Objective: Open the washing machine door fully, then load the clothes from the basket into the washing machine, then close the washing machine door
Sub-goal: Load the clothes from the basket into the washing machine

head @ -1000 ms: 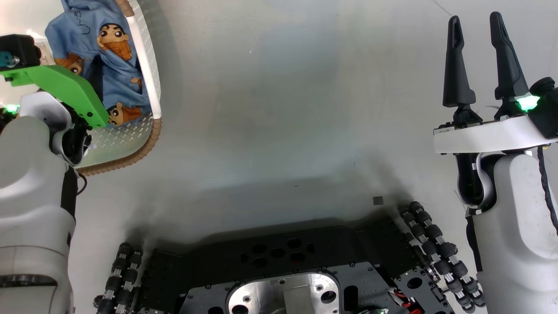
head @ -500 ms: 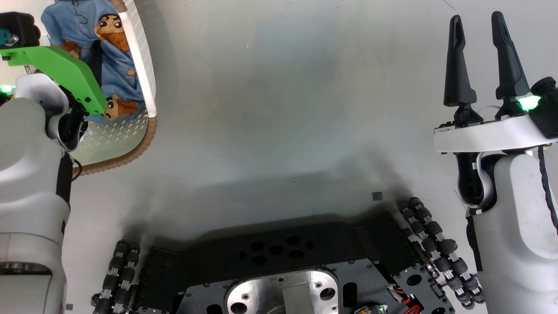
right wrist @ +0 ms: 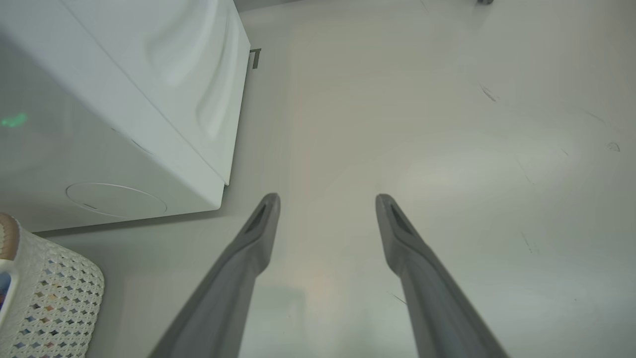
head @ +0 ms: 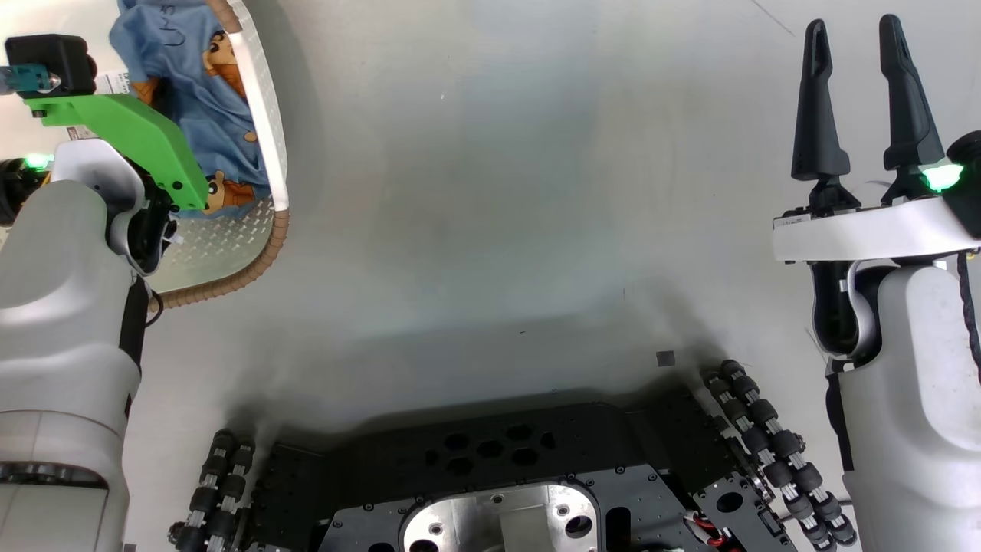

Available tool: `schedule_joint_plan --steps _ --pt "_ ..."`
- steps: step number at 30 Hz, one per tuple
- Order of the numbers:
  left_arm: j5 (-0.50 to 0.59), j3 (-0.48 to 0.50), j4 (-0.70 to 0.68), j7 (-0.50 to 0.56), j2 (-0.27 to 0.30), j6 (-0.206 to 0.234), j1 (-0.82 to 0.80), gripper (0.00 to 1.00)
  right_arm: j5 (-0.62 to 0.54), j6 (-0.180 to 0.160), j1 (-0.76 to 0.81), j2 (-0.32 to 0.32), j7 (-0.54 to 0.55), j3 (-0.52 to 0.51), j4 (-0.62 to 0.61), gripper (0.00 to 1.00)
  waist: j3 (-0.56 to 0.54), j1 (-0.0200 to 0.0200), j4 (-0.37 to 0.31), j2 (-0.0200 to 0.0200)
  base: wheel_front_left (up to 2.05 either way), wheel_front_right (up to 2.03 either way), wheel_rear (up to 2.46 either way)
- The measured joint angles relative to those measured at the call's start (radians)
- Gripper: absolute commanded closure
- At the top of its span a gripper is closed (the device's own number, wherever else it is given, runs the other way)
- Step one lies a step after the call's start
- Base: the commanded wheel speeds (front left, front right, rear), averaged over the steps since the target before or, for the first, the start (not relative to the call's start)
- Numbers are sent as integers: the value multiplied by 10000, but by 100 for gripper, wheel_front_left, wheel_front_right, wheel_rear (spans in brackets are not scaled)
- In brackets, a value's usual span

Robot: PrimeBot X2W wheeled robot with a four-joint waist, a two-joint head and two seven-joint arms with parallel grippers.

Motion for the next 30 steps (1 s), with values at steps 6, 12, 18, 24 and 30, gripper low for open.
schedule_joint_plan --steps 6,12,18,24,30 --pt "-337 -234 -81 -523 -75 0 132 100 -27 0 -167 -12 0 -201 27 0 -399 0 91 0 0 0 0" --pt "-704 -343 -50 -1070 -111 0 698 100 -105 6 -195 -10 0 -261 182 0 -862 0 213 0 0 0 0" --pt "-874 -539 -130 -1848 -134 0 1059 100 -209 21 -195 -12 0 -353 401 0 -1450 0 341 0 0 0 0" --pt "-1026 -736 -136 -2385 -134 0 1678 100 -288 119 -194 -12 0 -362 669 0 -2171 0 460 0 0 0 0" --pt "-1419 -905 -144 -2928 -232 0 2221 100 -288 161 -131 -12 0 -343 974 0 -2965 0 571 0 0 0 0"
